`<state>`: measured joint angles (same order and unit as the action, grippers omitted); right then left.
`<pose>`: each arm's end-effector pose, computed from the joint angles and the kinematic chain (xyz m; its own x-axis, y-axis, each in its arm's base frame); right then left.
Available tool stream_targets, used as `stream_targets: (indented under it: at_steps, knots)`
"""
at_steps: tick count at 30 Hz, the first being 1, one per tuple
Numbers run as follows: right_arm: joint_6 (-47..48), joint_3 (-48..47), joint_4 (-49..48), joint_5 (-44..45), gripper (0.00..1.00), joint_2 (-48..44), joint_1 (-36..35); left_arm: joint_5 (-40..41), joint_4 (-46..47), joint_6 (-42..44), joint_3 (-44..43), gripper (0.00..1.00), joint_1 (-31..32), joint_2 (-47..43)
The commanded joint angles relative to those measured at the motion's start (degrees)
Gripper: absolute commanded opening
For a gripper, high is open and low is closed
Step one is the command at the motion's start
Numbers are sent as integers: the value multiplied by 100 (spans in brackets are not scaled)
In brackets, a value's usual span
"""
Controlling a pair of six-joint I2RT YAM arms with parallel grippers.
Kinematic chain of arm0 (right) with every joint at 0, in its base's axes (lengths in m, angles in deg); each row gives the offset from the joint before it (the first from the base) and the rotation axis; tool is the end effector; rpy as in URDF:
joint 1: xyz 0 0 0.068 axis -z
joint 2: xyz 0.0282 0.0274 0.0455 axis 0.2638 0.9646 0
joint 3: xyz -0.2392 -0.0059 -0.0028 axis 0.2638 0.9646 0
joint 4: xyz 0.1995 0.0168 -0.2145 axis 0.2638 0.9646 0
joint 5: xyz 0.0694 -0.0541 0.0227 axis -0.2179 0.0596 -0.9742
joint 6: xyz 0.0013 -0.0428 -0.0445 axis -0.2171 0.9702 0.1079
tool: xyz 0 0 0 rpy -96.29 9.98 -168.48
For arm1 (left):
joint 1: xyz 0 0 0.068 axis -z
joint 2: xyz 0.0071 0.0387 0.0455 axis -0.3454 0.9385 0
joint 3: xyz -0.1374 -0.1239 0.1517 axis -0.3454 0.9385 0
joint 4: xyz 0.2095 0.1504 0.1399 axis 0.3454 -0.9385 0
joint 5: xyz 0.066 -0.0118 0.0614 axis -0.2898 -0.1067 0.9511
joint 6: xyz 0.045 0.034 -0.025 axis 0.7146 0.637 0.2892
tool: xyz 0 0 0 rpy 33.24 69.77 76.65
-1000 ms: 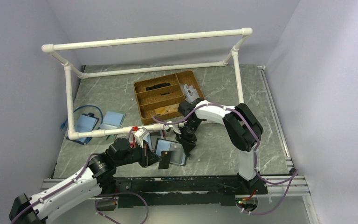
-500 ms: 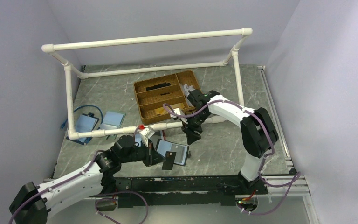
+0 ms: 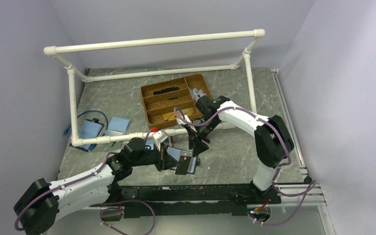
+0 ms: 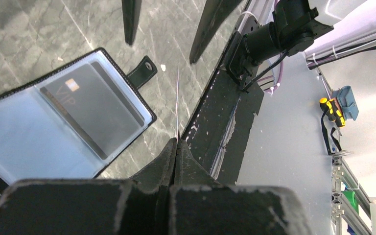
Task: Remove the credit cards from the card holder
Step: Place the credit card in the storage box.
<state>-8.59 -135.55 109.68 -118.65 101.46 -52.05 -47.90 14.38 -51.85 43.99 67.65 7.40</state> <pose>0.2497 0.2354 0.1672 -0.1080 -0.6656 -0.7384 -0.8635 -0.3052 0.4015 0.1484 -0.1933 0.1416 -0.7120 0.0425 -0.7009 0.6636 0.3670 -0.6519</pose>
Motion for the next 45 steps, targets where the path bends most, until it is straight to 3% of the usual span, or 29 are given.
stream_targets:
  at_steps: [1,6,9,11,16,24,33,39,45]
  knots:
    - [165,-84,138,-444,49,94,-215,-176,587,151,-289,0,20,171]
    - [158,-192,225,-402,32,242,-348,-114,714,111,-251,0,19,242]
    - [202,-280,347,-411,16,315,-350,-42,710,99,-196,0,14,172]
    - [135,-316,340,-399,0,338,-350,16,660,97,-182,0,16,98]
    - [270,-423,499,-362,0,308,-342,482,161,10,-205,2,16,-240]
    - [-144,-442,209,0,0,-7,-101,1531,-1093,-128,-312,62,9,-1236]
    - [-1666,-881,-1274,1060,0,-639,832,2957,-2895,-356,-800,98,17,-2262]
    - [-2971,-2016,-2309,1624,0,-265,1245,3631,-3289,-480,-994,99,11,-2310]
    - [-4220,-2999,-3304,1935,0,747,1249,4047,-3594,-455,-1246,99,10,-2122]
